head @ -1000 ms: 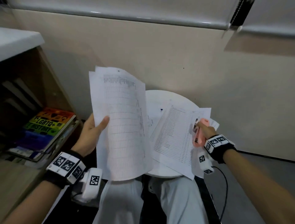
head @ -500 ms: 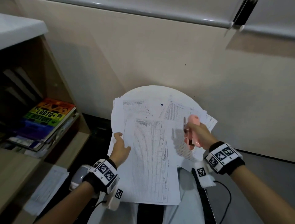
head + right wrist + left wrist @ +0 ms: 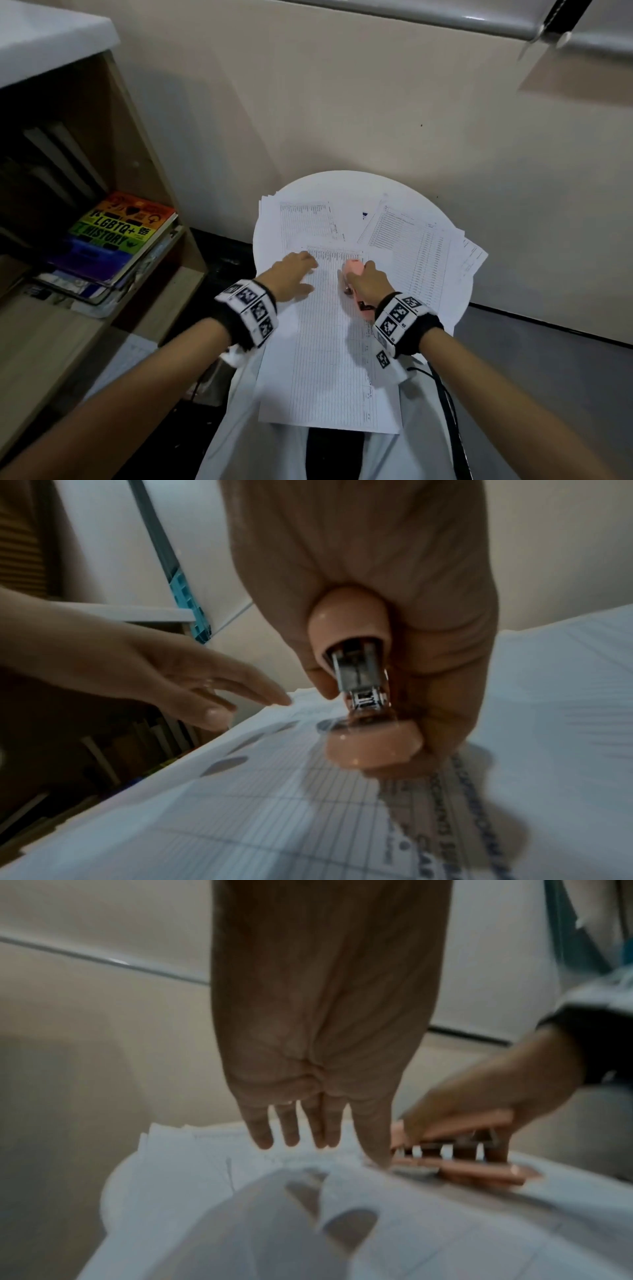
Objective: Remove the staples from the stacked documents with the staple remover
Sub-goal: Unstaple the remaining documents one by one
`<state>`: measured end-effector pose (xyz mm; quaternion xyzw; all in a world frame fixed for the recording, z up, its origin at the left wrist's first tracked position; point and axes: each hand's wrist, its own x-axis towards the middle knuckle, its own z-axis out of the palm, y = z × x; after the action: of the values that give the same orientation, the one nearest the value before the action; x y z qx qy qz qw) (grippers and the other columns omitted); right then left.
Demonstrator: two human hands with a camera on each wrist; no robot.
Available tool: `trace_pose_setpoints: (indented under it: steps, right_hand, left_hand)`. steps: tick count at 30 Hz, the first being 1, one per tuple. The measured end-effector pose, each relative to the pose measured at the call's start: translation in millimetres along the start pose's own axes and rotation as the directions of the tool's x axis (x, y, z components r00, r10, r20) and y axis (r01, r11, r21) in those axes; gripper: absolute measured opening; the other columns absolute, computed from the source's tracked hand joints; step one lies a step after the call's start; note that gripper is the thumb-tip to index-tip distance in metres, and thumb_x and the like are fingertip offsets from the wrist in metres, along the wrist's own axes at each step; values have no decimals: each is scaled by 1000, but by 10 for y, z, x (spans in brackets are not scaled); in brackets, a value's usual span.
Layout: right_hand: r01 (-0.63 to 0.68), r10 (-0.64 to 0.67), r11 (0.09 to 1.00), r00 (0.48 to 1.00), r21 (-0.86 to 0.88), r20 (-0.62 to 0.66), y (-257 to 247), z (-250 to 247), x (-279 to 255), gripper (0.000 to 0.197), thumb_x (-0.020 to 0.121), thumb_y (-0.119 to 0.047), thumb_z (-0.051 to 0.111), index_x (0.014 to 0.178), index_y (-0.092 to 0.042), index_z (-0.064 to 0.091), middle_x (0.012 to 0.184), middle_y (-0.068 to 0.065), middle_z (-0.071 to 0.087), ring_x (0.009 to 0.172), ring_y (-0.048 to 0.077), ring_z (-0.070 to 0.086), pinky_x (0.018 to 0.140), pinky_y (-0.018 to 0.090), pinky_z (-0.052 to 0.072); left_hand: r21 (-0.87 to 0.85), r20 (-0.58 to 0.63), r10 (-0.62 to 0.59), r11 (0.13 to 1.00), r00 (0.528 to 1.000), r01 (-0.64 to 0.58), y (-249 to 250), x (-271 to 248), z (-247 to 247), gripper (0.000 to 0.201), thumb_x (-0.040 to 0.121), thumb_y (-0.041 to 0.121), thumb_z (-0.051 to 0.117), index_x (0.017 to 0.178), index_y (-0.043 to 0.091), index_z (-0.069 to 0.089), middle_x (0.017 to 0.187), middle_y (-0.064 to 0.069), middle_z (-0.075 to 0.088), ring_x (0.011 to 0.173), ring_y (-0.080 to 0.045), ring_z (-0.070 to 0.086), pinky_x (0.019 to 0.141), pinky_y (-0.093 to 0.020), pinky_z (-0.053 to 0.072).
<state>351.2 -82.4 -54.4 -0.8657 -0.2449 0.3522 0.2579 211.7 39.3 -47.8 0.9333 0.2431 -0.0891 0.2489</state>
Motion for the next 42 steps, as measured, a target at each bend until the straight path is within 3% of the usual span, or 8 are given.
trace_pose_setpoints:
  steps: [4,8,17,23,27,34,39,42]
  right_hand:
    - [10,-17,997,996,-75,-83,78,103,32,58,93,-43,43,136,-6,31,125,19,54,105,36,59,82,39,50]
    - [-3,-8,998,985,-62,-172,142,107,99,62,90,-47,33,138,-10,25,125,23,51,104,38,58,88,46,49]
    - [-20,-12,987,979,-157,-202,138,-79,329,58,100,-30,38,146,-7,13,131,26,46,112,40,54,88,44,45]
    - [-32,-12,983,971,-182,-238,140,-15,445,53,100,-30,41,140,-5,18,126,24,46,104,39,56,70,37,40]
    - [-84,31,980,960,-179,-279,66,-1,498,56,98,-20,45,141,0,16,132,24,42,110,36,55,70,34,38]
    - [2,-208,842,924,-540,-321,113,-12,621,57,100,-30,42,144,-2,20,133,16,42,101,31,61,62,33,35]
    - [-18,-64,960,957,-278,-284,-5,-110,725,53,99,-33,43,137,-2,23,132,20,45,113,37,54,83,39,43]
    - [8,-88,962,955,-272,-282,-14,-105,703,51,98,-30,44,136,-3,24,130,19,46,111,38,54,79,41,41]
  left_hand:
    - [165,135,17,986,991,-39,10,419,215,86,87,31,65,151,8,12,160,-6,8,147,-26,9,119,-39,17]
    - [275,174,-35,961,984,-14,30,556,274,103,82,36,70,151,10,-2,160,-4,-5,148,-27,-2,118,-47,20]
    - [436,222,-88,900,971,-18,286,581,207,103,79,19,74,151,28,1,158,11,-6,144,-35,5,97,-61,38]
    - [557,307,-41,818,951,-145,390,717,172,125,67,39,83,152,15,-5,159,8,-14,147,-31,3,108,-57,27]
    - [584,315,49,777,948,-234,288,744,178,122,68,42,81,151,11,-3,159,3,-11,147,-32,6,110,-53,29]
    - [562,369,62,780,927,-276,218,783,123,124,69,42,80,151,11,-7,159,4,-13,147,-31,-1,111,-55,28]
    - [565,331,67,785,941,-254,275,805,107,132,58,43,86,152,18,-4,158,1,-4,144,-30,10,106,-55,35]
    - [607,290,68,758,955,-238,315,853,139,136,49,43,90,150,25,1,153,-1,7,136,-31,21,101,-53,40]
